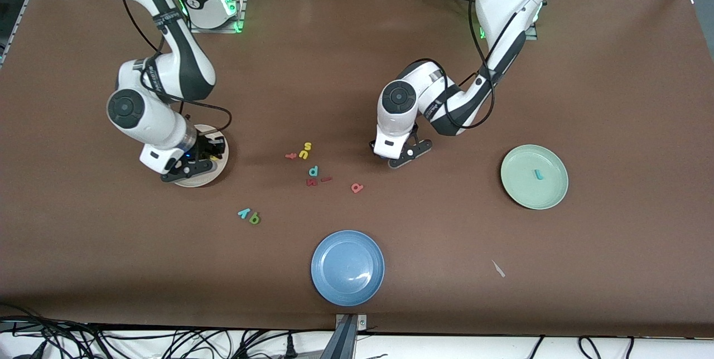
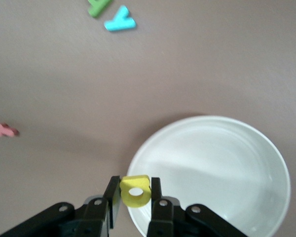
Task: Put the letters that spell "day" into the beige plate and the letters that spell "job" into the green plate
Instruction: 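Drop the yellow letter in the cream plate while the left gripper grasps blue o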
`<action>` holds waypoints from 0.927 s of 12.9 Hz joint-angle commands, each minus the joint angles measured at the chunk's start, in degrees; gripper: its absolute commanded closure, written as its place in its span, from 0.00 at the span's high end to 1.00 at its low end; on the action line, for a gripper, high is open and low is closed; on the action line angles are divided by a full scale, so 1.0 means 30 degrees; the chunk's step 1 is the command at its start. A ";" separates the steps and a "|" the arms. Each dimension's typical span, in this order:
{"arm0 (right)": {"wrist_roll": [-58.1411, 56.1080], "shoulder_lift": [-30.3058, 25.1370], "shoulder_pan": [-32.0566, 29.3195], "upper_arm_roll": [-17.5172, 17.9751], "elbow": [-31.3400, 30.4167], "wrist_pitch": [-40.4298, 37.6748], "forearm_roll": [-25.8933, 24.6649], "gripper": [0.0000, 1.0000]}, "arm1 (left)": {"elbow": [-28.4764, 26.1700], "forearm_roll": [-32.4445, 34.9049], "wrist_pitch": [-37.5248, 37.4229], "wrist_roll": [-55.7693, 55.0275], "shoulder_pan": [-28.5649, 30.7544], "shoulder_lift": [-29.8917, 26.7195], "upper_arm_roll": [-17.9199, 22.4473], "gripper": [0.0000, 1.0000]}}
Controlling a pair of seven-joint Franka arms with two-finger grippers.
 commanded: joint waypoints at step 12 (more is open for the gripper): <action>-0.0665 -0.1922 -0.1391 0.0226 -0.3978 0.2573 -0.0812 0.75 | 0.0723 0.0552 0.1364 -0.0910 -0.0233 0.1272 0.0258 0.67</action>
